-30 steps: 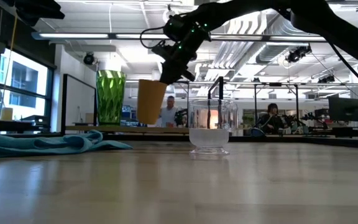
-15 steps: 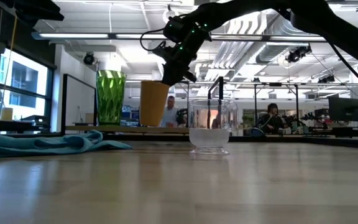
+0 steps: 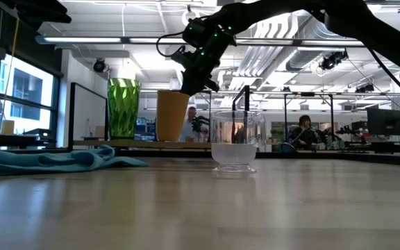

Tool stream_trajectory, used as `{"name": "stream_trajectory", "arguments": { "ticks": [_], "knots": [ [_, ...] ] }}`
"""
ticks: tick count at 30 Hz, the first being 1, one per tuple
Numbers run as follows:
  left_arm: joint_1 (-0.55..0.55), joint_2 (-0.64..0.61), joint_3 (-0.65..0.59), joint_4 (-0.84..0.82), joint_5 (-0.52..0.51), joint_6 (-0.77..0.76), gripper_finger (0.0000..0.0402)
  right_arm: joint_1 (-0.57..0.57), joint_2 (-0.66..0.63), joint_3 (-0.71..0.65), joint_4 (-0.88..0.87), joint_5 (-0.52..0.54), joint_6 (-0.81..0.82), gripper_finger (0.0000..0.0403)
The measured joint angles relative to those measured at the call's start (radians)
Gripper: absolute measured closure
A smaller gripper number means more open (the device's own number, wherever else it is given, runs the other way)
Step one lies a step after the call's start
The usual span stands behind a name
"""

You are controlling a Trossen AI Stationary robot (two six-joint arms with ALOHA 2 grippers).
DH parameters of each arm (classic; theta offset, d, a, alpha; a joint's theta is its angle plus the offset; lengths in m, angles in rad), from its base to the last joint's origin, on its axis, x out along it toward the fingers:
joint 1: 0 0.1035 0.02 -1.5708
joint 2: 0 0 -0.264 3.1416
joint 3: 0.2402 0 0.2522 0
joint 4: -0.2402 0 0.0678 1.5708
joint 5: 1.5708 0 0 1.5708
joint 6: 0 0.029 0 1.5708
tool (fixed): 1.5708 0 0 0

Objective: Stack small to large cups/mugs on shelf
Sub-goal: Put the yellow cup on the shelf

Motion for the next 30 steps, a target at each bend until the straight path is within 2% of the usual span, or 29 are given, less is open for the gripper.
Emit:
{"name": "stream_trajectory", "arguments": {
  "ticks": [30],
  "knots": [
    [0.000, 0.000, 0.000, -0.009, 0.004, -0.002, 0.0273, 0.000, 0.026, 0.000, 0.019, -0.050, -0.016, 0.0391]
  ]
}}
